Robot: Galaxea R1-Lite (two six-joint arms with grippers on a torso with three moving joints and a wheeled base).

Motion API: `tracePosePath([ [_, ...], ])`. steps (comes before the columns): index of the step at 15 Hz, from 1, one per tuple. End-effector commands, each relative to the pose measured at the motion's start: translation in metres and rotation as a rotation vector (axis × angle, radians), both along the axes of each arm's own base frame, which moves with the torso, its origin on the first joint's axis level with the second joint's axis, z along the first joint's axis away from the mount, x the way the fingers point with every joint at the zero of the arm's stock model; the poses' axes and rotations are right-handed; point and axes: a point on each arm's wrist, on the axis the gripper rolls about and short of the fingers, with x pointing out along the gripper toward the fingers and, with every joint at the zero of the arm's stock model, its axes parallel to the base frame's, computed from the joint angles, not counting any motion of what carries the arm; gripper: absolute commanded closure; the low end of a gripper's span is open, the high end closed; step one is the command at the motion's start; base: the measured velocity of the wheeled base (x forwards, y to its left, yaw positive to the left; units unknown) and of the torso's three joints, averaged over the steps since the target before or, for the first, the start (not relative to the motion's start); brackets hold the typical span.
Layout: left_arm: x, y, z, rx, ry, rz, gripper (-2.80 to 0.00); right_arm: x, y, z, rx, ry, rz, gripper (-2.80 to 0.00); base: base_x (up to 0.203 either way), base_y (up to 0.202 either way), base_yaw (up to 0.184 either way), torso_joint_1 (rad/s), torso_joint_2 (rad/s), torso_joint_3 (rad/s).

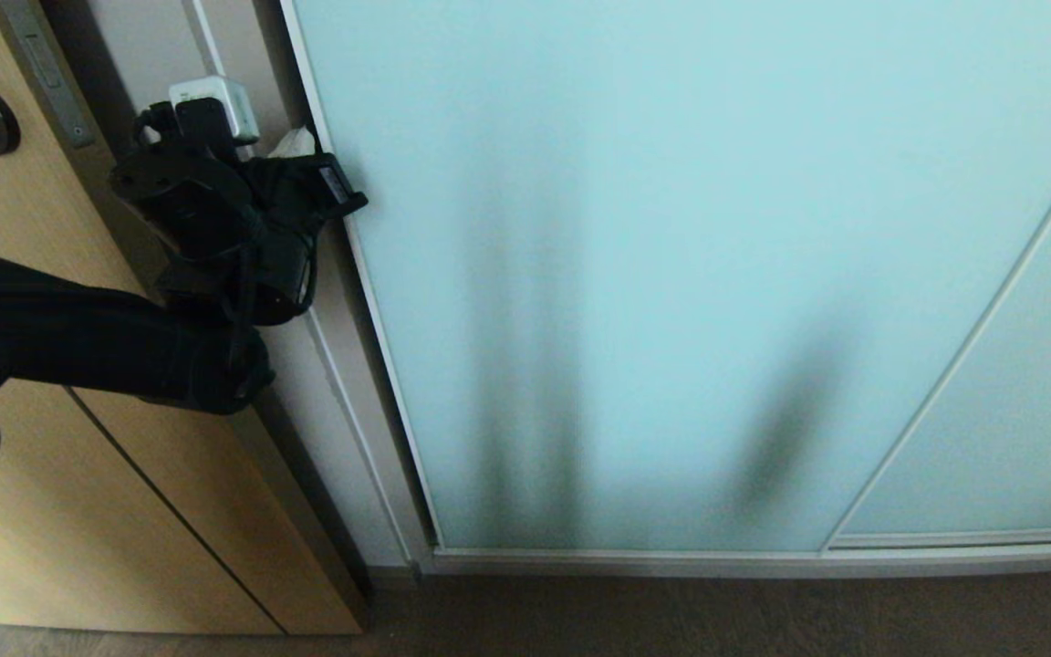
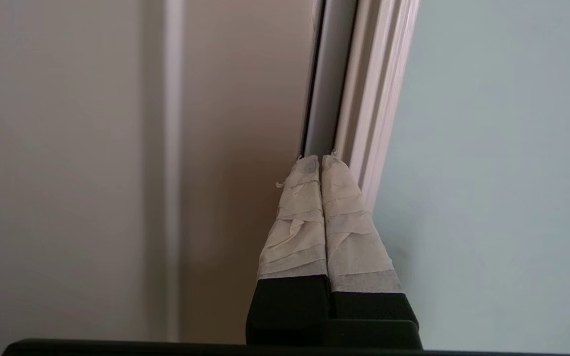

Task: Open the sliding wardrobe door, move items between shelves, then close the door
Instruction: Open the door

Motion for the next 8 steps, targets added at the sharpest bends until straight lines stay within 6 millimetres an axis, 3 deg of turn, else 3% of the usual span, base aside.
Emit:
tracePosePath([
  [1,0.01,-0.002,-0.009,-0.002,0.009,0.003,0.0,0.0,0.0,0.0,0.0,-0.001,0.0,0.0,0.0,0.0,0.0,0.0,0.0,0.0],
  [8,0.024,-0.007,-0.015,-0.001,0.004,-0.005,0.0,0.0,0.0,0.0,0.0,-0.001,0.0,0.0,0.0,0.0,0.0,0.0,0.0,0.0],
])
